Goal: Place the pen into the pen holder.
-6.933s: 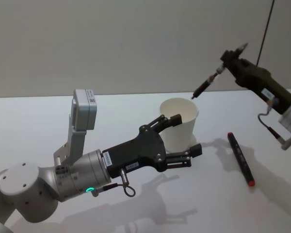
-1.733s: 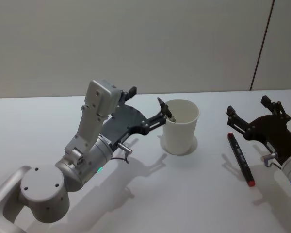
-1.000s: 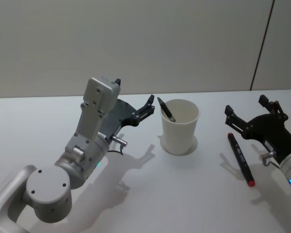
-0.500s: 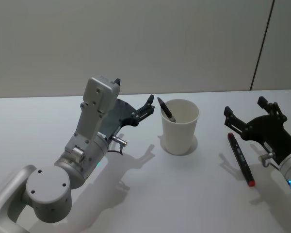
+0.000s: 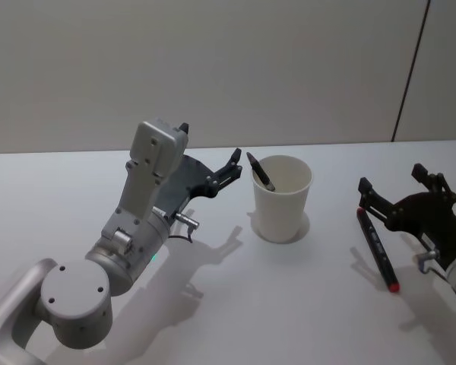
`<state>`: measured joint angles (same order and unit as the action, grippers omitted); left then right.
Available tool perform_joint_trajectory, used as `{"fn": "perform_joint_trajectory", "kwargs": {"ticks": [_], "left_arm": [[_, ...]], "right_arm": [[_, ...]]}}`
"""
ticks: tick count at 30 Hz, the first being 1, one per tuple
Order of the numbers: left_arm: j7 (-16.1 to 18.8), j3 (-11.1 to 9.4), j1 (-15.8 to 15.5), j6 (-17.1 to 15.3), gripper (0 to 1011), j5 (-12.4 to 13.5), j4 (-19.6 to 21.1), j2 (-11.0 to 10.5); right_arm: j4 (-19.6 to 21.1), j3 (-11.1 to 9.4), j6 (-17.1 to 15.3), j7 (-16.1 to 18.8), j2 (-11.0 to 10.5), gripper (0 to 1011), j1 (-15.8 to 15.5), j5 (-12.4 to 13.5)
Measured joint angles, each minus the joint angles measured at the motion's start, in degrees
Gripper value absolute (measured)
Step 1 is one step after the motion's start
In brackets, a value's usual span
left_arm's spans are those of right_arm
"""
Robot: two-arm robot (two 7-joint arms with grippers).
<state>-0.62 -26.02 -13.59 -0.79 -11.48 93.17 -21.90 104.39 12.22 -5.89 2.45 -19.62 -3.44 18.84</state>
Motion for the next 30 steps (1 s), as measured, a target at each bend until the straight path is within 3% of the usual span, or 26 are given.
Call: {"fn": "perform_joint_trajectory", "kwargs": {"ticks": [12, 30], "left_arm": [[0.0, 0.0, 0.0, 0.0, 1001, 0.0, 0.0, 0.0], [0.0, 0.0, 0.0, 0.0, 1001, 0.0, 0.0, 0.0]], "right_arm": [[4.0, -0.6, -4.0, -2.8, -0.9, 1001, -3.0, 2.0], [9.7, -1.8, -14.2, -9.0, -0.9, 1001, -5.2, 5.1]]}}
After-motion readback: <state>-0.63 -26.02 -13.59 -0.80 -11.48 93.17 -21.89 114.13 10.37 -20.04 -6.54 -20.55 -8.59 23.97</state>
